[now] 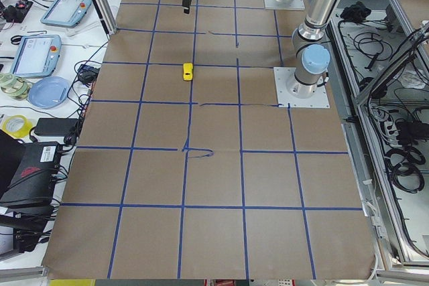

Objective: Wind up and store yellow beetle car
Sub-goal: 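Lower the left gripper over the yellow beetle car and close on it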

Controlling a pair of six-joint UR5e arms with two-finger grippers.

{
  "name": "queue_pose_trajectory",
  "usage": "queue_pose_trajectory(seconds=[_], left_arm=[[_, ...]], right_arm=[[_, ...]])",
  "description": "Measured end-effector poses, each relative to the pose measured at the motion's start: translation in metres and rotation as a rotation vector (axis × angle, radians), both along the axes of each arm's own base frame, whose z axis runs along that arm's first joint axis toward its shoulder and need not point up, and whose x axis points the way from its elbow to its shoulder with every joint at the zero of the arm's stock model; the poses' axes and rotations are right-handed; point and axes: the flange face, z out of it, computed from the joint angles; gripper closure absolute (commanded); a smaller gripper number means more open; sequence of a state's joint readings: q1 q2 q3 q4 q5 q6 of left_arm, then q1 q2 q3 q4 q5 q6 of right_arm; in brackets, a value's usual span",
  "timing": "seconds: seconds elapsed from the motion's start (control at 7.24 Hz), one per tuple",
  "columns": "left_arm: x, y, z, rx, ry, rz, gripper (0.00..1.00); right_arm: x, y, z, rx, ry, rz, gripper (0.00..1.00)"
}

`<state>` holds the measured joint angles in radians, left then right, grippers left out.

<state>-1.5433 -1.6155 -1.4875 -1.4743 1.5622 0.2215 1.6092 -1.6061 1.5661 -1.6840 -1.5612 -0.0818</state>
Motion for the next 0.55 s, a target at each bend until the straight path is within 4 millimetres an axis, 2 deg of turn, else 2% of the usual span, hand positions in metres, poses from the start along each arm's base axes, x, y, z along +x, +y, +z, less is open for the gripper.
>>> queue_pose_trajectory(seconds=[0.28, 0.55], left_arm=[[0.000, -0.012, -0.023, 0.042, -0.006, -0.055, 0.00], [0.000, -0.025, -0.071, 0.074, -0.009, -0.168, 0.00]], right_arm=[[0.000, 0.000, 0.000, 0.001, 0.000, 0.000, 0.00], [0.000, 0.000, 0.000, 0.001, 0.002, 0.001, 0.00]])
